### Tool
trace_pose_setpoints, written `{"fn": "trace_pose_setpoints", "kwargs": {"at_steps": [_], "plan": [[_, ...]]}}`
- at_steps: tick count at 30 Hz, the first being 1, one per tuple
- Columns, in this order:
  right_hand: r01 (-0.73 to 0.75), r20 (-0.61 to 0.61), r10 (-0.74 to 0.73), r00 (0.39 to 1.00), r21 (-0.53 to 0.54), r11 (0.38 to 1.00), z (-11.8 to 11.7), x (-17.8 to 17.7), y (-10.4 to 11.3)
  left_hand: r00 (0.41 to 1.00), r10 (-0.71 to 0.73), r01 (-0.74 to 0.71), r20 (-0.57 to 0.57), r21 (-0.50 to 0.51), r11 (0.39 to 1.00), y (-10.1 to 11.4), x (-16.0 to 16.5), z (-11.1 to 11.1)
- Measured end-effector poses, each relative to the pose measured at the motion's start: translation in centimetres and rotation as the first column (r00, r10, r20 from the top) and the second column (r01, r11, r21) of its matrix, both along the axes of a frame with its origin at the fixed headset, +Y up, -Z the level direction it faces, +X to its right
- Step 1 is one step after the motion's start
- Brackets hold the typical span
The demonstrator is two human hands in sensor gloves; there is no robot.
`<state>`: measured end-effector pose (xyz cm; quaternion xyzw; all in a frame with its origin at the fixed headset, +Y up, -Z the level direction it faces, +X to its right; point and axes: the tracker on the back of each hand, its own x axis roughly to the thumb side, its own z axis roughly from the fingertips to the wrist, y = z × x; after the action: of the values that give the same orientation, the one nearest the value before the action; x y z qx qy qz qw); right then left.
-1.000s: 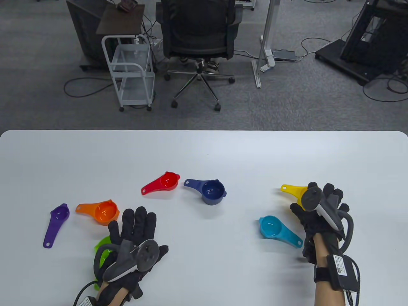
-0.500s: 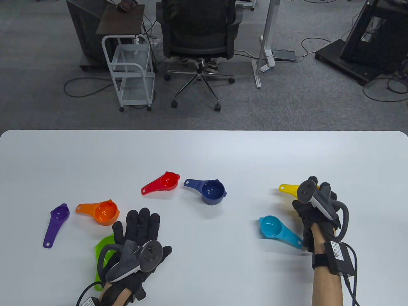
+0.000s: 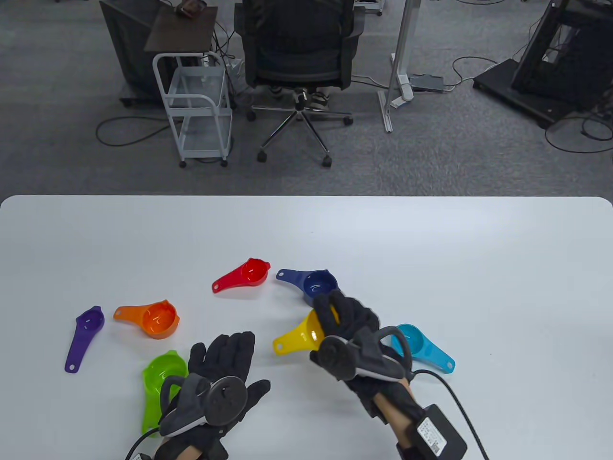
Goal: Nest plastic measuring cups
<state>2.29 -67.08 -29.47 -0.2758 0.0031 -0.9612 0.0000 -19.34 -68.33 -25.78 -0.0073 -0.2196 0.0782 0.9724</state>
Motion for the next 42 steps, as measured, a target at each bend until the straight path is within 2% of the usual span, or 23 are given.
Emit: {"fn": "trace_pose_setpoints", "kwargs": {"at_steps": [2,4,6,8,10,11,13,14,15,17,18,19,22,24,26,29,31,33,35,36,38,40,42], "plan": [[-0.041,-0.065,0.042,0.997,0.020,0.999,1.1,-2.5,-0.3,0.996,0.089,-0.089,-0.017,-0.047,0.995,-0.1,-0.5,-0.3],[-0.054,-0.074,0.055,0.996,0.013,0.998,1.6,-3.7,-0.5,0.982,0.189,-0.187,0.002,-0.146,0.971,-0.3,-1.1,-0.8],[-0.074,-0.077,0.075,0.994,0.018,0.997,1.8,-4.2,-0.7,0.925,0.379,-0.372,-0.034,-0.297,0.880,-1.1,-1.9,-1.6],[-0.038,-0.088,0.040,0.995,0.022,0.999,1.9,-3.9,-0.9,0.876,0.478,-0.461,-0.063,-0.396,0.794,-1.7,-2.5,-2.2],[0.036,-0.072,-0.036,0.997,0.008,0.999,1.8,-3.4,-0.9,0.817,0.564,-0.560,-0.123,-0.402,0.724,-2.0,-3.0,-2.6],[0.064,-0.049,-0.064,0.997,-0.019,0.998,1.6,-3.1,-0.7,0.806,0.575,-0.578,-0.142,-0.399,0.712,-2.0,-3.1,-2.7],[0.150,0.019,-0.149,0.989,-0.168,0.974,1.2,-2.0,-0.3,0.793,0.581,-0.606,-0.185,-0.333,0.722,-2.0,-3.5,-2.7],[0.242,0.068,-0.232,0.970,-0.255,0.936,0.9,-1.5,-0.2,0.792,0.579,-0.610,-0.195,-0.304,0.732,-2.0,-3.5,-2.7],[0.362,0.146,-0.332,0.932,-0.351,0.864,0.8,-1.1,-0.4,0.785,0.587,-0.619,-0.199,-0.292,0.729,-2.1,-3.2,-2.6],[0.535,0.223,-0.489,0.843,-0.432,0.726,0.6,-1.0,-0.9,0.782,0.598,-0.620,-0.178,-0.324,0.715,-2.4,-1.9,-2.6],[0.581,0.253,-0.526,0.812,-0.430,0.691,0.5,-1.2,-1.0,0.794,0.587,-0.601,-0.158,-0.350,0.718,-2.6,-1.2,-2.5],[0.598,0.298,-0.518,0.802,-0.408,0.690,0.4,-1.3,-1.0,0.812,0.569,-0.573,-0.129,-0.366,0.734,-2.7,-0.4,-2.3],[0.537,0.347,-0.436,0.831,-0.293,0.791,-0.3,-1.7,-0.7,0.862,0.506,-0.472,-0.014,-0.385,0.793,-3.0,1.8,-1.7],[0.518,0.393,-0.394,0.831,-0.289,0.805,-0.6,-2.5,-0.9,0.864,0.502,-0.447,0.047,-0.388,0.806,-2.9,2.2,-1.7],[0.455,0.401,-0.316,0.860,-0.322,0.830,-0.9,-3.2,-1.0,0.872,0.488,-0.440,0.033,-0.384,0.812,-3.2,1.9,-1.8],[0.431,0.417,-0.294,0.860,-0.284,0.856,-1.3,-4.2,-0.7,0.867,0.498,-0.449,0.021,-0.402,0.798,-3.3,1.6,-2.1],[0.417,0.418,-0.292,0.860,-0.249,0.874,-1.7,-4.7,-0.3,0.877,0.479,-0.431,0.035,-0.381,0.818,-2.8,1.4,-2.1],[0.389,0.422,-0.267,0.866,-0.236,0.890,-2.0,-5.2,0.1,0.929,0.365,-0.333,0.058,-0.295,0.896,-1.8,0.9,-2.2],[0.332,0.432,-0.213,0.876,-0.221,0.917,-2.5,-5.5,0.1,0.991,0.131,-0.125,0.034,-0.136,0.983,-0.7,0.2,-2.0],[0.286,0.440,-0.169,0.882,-0.215,0.934,-2.9,-5.8,-0.2,1.000,-0.004,0.004,0.001,-0.008,1.000,-0.2,-0.2,-1.9],[0.197,0.444,-0.067,0.894,-0.253,0.947,-3.6,-6.2,-1.2,0.977,-0.197,0.207,-0.083,0.127,0.970,0.3,-1.0,-1.9],[0.127,0.432,0.028,0.902,-0.327,0.936,-4.3,-6.5,-2.7,0.961,-0.250,0.264,-0.121,0.126,0.956,0.3,-2.0,-2.2],[0.112,0.434,0.068,0.898,-0.374,0.921,-4.9,-6.7,-4.1,0.970,-0.195,0.207,-0.145,0.073,0.976,0.0,-3.1,-2.7]]}}
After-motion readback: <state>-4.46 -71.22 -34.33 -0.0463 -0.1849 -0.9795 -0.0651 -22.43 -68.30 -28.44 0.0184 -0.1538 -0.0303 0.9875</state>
